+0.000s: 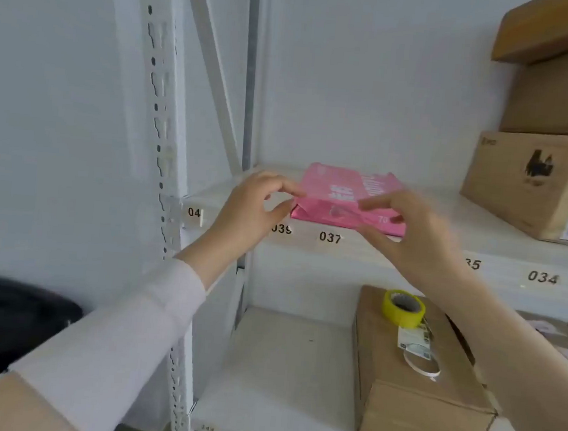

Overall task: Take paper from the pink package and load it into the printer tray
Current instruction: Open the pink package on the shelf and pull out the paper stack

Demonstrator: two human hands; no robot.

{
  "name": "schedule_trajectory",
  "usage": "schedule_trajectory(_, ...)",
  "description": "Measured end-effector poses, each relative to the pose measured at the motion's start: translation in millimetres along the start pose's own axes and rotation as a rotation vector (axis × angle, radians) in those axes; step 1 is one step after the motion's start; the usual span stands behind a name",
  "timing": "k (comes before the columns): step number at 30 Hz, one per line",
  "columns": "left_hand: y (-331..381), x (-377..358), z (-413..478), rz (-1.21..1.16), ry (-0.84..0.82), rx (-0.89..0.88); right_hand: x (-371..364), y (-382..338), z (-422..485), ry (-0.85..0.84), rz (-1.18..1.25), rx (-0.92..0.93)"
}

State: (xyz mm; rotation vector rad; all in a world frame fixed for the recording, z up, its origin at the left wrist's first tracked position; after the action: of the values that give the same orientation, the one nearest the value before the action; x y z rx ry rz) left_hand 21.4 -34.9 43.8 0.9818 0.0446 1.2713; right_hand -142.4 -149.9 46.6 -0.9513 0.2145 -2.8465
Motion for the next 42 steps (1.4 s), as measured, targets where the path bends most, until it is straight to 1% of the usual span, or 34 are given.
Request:
schedule_trajectory(2, -14, -7, 19, 0.087, -0.009, -0.047, -19, 15, 13, 0.011, -0.123, 0.063)
schedule_trajectory(4, -32, -16, 33, 0.115, -0.033, -0.086, -41, 31, 19, -0.005, -0.206, 0.11)
schedule_trajectory(8, -45, -30, 44, 0.118, -0.068, -0.265, -52, 43, 19, 0.099, -0.347, 0.312)
schedule_trajectory(11, -45, -32, 48, 0.151, -0.043, -0.39, -56, 45, 21, 0.151, -0.404, 0.403)
schedule_trajectory(13, -44, -34, 51, 0.169, -0.015, -0.435, -57, 47, 23, 0.157, -0.409, 0.437)
schedule_trajectory(16, -42, -35, 51, 0.195, -0.005, -0.45, -58, 49, 24, 0.155, -0.41, 0.451)
schedule_trajectory(20, -37, -36, 49, 0.314, -0.002, -0.519, -58, 50, 24, 0.146, -0.38, 0.464)
schedule_trajectory(25, -34, -37, 45, 0.402, 0.062, -0.596, -57, 51, 26, 0.147, -0.351, 0.491)
schedule_trajectory(29, -32, -35, 45, 0.423, 0.111, -0.61, -55, 49, 25, 0.141, -0.353, 0.517)
schedule_trajectory(33, -31, -34, 45, 0.427, 0.115, -0.634, -55, 47, 25, 0.127, -0.394, 0.537)
schedule_trajectory(37, -29, -34, 43, 0.384, 0.145, -0.644, -57, 47, 26, 0.059, -0.421, 0.533)
schedule_trajectory(42, -30, -36, 42, 0.365, 0.156, -0.651, -57, 46, 27, 0.112, -0.402, 0.488)
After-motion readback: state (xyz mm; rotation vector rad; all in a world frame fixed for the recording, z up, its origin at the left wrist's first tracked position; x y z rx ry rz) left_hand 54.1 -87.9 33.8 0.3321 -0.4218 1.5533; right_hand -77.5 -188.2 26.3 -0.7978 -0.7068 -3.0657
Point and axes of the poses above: each hand's wrist, its own z-axis towards the middle knuckle, its own x-axis out of the back of the hand, y = z × x, the point moved 6 cm from there along z, towards the middle knuckle, and after that the axes turned 12 degrees about x, right-handed, at the moved point
